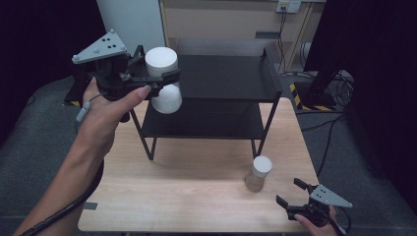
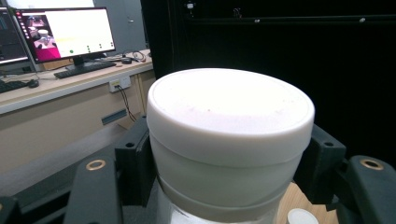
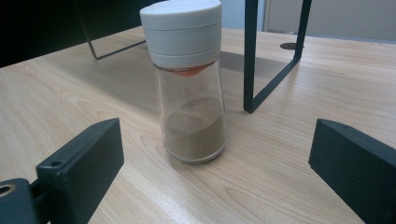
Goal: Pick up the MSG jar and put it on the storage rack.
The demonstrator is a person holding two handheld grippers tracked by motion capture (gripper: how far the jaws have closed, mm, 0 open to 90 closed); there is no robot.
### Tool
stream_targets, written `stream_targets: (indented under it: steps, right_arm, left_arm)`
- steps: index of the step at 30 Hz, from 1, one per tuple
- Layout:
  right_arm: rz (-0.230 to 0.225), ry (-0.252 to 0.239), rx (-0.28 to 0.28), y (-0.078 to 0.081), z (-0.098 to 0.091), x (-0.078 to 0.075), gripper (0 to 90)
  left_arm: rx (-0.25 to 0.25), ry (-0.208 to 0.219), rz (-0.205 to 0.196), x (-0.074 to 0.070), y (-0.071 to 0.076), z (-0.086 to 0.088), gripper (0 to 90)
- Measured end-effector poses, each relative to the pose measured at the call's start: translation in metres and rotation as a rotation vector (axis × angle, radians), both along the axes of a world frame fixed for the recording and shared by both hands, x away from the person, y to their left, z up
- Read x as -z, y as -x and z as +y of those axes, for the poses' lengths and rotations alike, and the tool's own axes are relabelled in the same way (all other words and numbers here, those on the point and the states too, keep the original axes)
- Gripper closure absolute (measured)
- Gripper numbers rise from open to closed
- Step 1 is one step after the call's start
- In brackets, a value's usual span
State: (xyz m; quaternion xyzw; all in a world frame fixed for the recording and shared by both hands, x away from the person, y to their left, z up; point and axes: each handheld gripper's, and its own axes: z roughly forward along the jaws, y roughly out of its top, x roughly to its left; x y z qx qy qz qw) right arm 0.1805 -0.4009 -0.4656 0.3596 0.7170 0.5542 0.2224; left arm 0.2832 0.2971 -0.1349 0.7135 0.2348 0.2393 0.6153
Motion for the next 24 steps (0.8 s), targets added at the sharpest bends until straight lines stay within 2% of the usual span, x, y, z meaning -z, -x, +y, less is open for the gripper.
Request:
stream_targets:
  steps: [2, 13, 24]
  right_arm:
    - [0.000, 0.001, 0.000, 0.000, 0.000, 0.000, 3.7]
    - [0.003, -0.001, 0.000, 0.000, -0.001, 0.001, 3.7]
    - [0.011, -0.005, 0.008, 0.000, -0.003, 0.003, 3.7]
  left_arm:
    - [-0.004, -0.010, -0.002, -0.002, -0.002, -0.001, 33.2]
    - [-0.010, -0.005, 0.001, -0.004, -0.017, -0.007, 33.3]
    - [-0.035, -0.004, 0.013, -0.001, -0.033, -0.008, 33.3]
